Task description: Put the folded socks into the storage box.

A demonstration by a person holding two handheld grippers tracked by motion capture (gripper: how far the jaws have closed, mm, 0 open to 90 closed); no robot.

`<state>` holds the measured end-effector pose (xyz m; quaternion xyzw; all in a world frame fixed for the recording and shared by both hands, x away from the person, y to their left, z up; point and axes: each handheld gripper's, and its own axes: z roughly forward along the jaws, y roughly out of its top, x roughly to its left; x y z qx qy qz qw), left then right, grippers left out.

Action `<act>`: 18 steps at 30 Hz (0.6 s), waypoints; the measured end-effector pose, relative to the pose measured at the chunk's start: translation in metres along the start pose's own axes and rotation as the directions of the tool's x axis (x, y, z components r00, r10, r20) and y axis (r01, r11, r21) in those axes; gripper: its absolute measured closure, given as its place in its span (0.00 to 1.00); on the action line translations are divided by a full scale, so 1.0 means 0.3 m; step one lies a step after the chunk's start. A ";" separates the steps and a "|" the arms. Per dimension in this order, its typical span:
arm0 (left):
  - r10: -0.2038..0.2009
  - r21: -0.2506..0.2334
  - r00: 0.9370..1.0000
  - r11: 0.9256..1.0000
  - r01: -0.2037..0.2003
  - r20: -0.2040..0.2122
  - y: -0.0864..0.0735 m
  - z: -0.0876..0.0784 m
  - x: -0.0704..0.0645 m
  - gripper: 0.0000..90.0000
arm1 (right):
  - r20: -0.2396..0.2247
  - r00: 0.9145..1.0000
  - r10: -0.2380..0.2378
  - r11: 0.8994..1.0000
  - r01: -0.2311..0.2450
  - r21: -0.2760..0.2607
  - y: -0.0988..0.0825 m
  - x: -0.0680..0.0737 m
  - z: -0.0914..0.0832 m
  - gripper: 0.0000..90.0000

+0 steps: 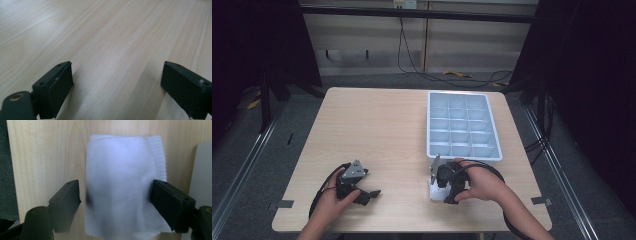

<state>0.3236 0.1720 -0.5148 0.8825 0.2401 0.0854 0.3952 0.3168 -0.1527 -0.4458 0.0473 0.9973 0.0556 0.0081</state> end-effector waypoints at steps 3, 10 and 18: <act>0.000 0.000 1.000 1.000 0.000 0.000 0.000 0.000 0.000 0.12 | 0.001 1.000 0.009 1.000 -0.009 -0.006 -0.003 -0.005 0.007 0.28; 0.000 0.000 1.000 1.000 0.000 0.000 0.000 0.000 0.000 0.11 | 0.005 1.000 0.011 1.000 -0.010 -0.011 -0.003 -0.021 0.015 0.33; 0.000 0.000 1.000 1.000 0.000 0.000 0.000 0.000 0.000 0.12 | 0.064 0.998 0.000 1.000 0.000 -0.012 0.001 -0.016 0.033 0.37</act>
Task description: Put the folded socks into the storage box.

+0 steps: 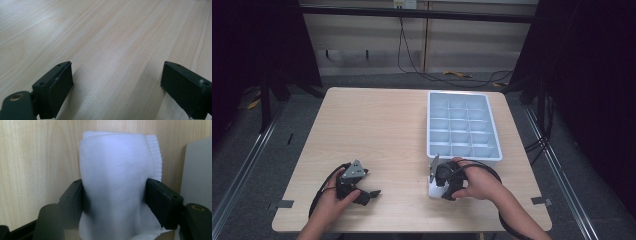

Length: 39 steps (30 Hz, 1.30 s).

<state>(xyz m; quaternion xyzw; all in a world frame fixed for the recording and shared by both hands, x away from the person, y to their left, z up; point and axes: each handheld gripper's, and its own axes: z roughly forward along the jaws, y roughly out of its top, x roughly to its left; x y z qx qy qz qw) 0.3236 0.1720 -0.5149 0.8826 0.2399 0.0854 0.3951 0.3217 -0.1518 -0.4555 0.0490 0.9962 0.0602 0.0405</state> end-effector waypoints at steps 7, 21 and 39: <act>-0.003 0.000 1.000 1.000 0.003 0.002 0.000 0.000 -0.001 0.11 | 0.025 1.000 0.020 0.999 -0.019 -0.030 -0.011 -0.014 0.004 0.47; -0.003 0.000 1.000 1.000 0.003 0.005 0.000 0.000 0.000 0.11 | 0.029 0.992 0.124 0.992 -0.124 0.004 0.011 -0.032 0.000 0.71; -0.001 0.000 1.000 1.000 0.001 0.004 0.000 0.000 0.001 0.11 | -0.042 0.991 0.130 0.992 -0.129 0.013 0.021 -0.036 -0.064 0.79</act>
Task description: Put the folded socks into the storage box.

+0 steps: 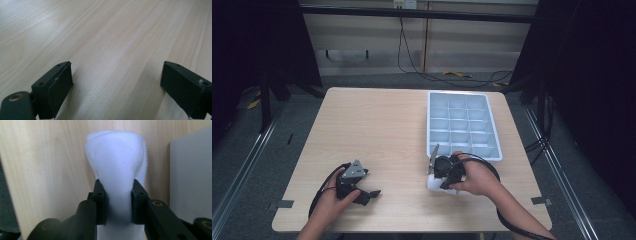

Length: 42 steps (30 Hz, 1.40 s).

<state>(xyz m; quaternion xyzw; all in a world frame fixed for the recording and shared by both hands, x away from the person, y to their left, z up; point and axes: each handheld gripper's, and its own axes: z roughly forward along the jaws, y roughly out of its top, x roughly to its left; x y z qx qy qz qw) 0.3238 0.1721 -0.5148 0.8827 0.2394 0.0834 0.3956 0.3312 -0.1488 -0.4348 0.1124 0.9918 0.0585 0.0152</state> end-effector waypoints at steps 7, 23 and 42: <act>0.000 0.000 1.000 1.000 0.000 0.000 0.000 0.000 0.000 0.11 | -0.016 1.000 0.010 1.000 -0.010 -0.003 -0.021 -0.009 -0.074 0.80; -0.005 -0.005 1.000 1.000 0.005 0.000 0.000 0.001 -0.001 0.11 | 0.000 1.000 0.024 0.999 -0.024 -0.032 -0.026 -0.065 -0.284 0.79; -0.001 -0.001 1.000 1.000 0.001 0.003 -0.001 -0.001 -0.001 0.11 | 0.068 0.991 0.113 0.991 -0.107 -0.082 0.017 -0.270 -0.401 0.79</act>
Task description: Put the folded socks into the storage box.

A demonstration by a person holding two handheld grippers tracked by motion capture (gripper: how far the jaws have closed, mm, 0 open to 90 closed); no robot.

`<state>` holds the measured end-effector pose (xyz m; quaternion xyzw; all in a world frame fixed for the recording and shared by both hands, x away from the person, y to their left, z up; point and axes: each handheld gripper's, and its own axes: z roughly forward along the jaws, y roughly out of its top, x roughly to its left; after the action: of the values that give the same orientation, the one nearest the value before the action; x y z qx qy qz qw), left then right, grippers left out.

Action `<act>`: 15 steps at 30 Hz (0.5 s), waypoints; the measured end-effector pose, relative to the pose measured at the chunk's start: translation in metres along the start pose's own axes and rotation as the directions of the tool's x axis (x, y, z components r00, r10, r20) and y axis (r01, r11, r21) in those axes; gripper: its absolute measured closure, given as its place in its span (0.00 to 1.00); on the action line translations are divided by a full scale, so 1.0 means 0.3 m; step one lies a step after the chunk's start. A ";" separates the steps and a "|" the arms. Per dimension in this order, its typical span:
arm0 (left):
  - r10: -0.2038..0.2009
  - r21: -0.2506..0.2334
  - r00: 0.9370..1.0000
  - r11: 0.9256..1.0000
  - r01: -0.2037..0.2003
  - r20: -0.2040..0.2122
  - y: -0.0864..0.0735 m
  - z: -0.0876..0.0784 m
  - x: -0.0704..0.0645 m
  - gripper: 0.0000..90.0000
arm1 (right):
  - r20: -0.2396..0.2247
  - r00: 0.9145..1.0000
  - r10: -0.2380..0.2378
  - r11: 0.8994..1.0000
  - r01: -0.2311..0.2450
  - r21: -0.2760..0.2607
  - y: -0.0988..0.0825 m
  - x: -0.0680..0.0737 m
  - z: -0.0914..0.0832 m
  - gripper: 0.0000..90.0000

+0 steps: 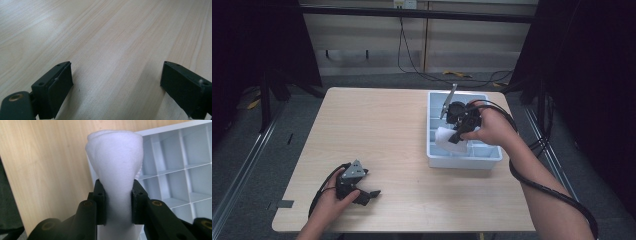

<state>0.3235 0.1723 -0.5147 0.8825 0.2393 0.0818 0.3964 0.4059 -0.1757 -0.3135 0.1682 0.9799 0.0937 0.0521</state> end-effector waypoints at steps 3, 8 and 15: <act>0.000 0.000 1.000 1.000 0.000 0.000 0.000 0.000 0.000 0.11 | 0.015 1.000 0.004 1.000 -0.004 -0.002 0.009 -0.034 0.009 0.79; 0.003 0.003 1.000 1.000 -0.003 -0.001 0.000 -0.002 0.000 0.11 | 0.039 0.999 0.007 1.000 -0.008 0.025 0.028 -0.073 0.070 0.79; 0.006 0.004 1.000 1.000 -0.006 0.001 -0.002 -0.003 -0.001 0.11 | 0.047 0.999 -0.024 0.999 0.022 0.046 0.067 -0.083 0.152 0.79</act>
<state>0.3226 0.1730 -0.5144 0.8840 0.2365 0.0821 0.3947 0.4418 -0.1579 -0.3521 0.1604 0.9821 0.0669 0.0729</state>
